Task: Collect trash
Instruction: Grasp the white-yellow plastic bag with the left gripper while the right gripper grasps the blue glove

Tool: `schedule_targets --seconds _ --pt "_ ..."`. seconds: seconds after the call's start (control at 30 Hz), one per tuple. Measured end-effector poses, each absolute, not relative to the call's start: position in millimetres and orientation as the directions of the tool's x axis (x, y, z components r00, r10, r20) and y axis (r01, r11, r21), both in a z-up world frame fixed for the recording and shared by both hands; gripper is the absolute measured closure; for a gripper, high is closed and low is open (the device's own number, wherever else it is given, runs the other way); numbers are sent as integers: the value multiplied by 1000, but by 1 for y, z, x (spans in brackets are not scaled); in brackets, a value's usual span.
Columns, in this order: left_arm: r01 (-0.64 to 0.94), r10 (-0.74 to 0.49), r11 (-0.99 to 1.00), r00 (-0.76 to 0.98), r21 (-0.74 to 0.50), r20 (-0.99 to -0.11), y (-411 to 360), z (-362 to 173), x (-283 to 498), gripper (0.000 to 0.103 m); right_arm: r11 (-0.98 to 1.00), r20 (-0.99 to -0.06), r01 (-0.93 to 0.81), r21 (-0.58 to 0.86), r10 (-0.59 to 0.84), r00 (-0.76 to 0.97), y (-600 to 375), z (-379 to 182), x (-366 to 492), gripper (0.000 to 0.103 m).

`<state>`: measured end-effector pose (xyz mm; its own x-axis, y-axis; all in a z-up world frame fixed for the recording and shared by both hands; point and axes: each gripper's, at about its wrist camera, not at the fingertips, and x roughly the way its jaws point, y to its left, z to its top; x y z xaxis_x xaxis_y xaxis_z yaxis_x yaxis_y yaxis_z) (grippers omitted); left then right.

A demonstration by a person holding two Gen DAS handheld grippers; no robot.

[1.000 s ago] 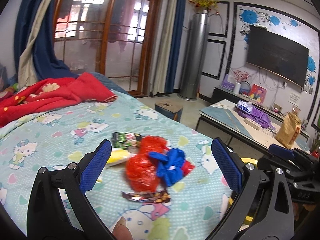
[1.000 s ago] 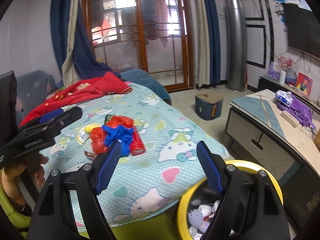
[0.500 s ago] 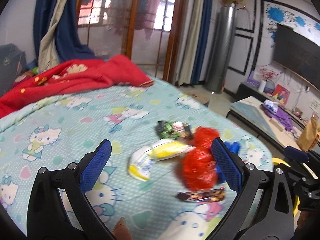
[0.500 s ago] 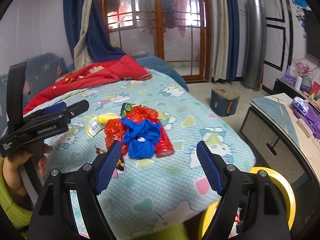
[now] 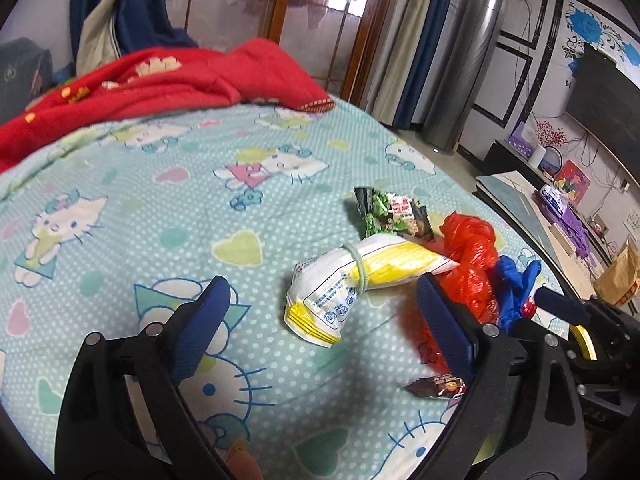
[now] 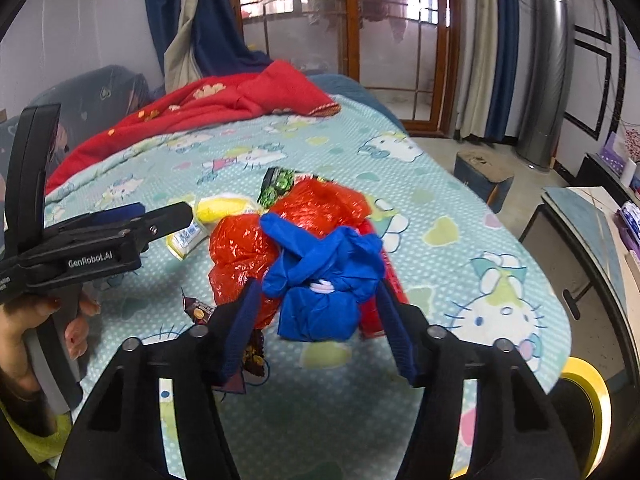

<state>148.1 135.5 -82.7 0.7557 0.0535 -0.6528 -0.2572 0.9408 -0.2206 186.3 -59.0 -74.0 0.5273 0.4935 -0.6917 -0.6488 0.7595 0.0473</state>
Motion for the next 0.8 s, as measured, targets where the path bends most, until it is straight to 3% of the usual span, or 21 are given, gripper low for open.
schedule_targets --seconds 0.1,0.2,0.23,0.3,0.5,0.8 --pt "-260 22 931 740 -256 -672 140 -90 152 30 757 -709 -649 76 498 499 -59 -82 190 63" --pt "-260 -20 919 722 -298 -692 146 -97 156 33 762 -717 -640 97 499 486 -62 -88 191 76" --pt "-263 -27 915 717 -307 -697 148 -98 157 42 764 -719 -637 108 502 480 -64 -90 191 78" --pt "-269 -36 907 717 -324 -696 152 -100 156 47 765 -719 -633 121 507 475 -66 -92 189 85" --pt "-253 -62 905 717 -342 -695 151 -101 153 73 765 -706 -627 147 525 475 -72 -89 182 90" --pt "-236 -100 887 742 -397 -663 156 -98 148 82 765 -683 -622 166 544 487 -82 -81 172 94"
